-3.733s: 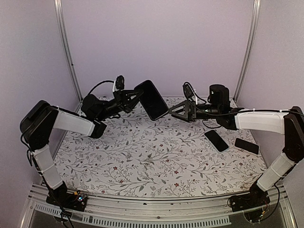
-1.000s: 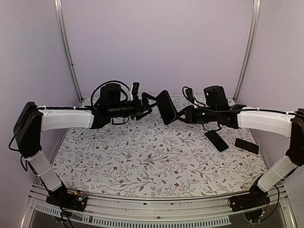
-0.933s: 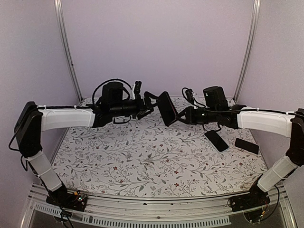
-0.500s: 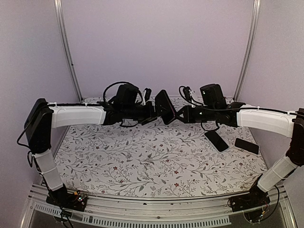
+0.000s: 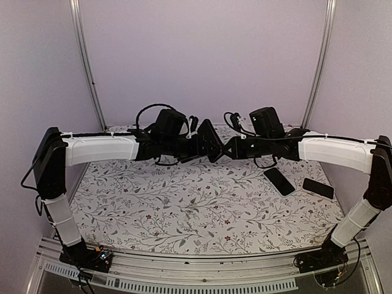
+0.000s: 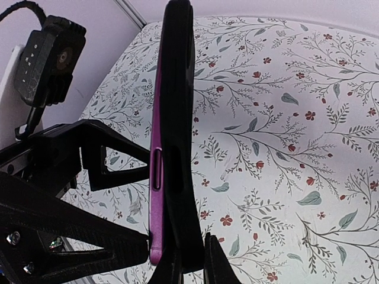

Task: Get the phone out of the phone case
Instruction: Remove the phone case from the phone.

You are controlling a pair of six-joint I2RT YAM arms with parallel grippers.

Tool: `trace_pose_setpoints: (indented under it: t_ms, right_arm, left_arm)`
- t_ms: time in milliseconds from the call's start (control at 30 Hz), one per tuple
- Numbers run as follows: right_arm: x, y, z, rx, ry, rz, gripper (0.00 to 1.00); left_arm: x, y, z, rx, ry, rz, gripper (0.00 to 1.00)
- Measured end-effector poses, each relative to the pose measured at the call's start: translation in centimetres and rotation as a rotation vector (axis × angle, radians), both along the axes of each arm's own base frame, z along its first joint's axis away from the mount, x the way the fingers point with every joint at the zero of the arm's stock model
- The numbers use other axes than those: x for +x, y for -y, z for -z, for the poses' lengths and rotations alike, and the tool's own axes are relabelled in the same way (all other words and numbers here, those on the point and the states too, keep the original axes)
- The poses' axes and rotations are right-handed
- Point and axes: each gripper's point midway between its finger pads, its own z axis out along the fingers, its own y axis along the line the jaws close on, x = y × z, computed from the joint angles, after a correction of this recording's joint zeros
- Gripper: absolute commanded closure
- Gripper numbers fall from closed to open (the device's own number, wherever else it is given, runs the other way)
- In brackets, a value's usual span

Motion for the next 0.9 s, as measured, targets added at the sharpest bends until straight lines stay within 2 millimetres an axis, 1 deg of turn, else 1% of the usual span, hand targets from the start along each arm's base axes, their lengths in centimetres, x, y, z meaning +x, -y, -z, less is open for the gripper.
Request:
trace_pose_setpoints:
  t_ms: [367,600,733,800,900]
  right_arm:
    - [0.1,-0.8,0.3,-0.110,0.049,0.030,1.00]
    - [0.1,-0.4,0.8,-0.175,0.078,0.058,1.00]
    - [0.0,-0.6,0.9,-0.217,0.112,0.066,1.00]
    - [0.2,-0.7,1.4,-0.250,0.131,0.077,1.00]
    - [0.4,-0.9,3.2,-0.314,0.139,0.079,1.00]
  left_arm:
    - [0.2,-0.1,0.4,0.015,-0.007,-0.016,0.02]
    - [0.4,-0.4,1.6,-0.001,-0.045,-0.041,0.04]
    - [0.5,-0.4,2.0,-0.026,-0.065,-0.042,0.04]
    - [0.8,-0.5,2.5,-0.035,-0.081,-0.042,0.04]
    - [1.4,-0.8,4.2,-0.030,-0.115,-0.052,0.04]
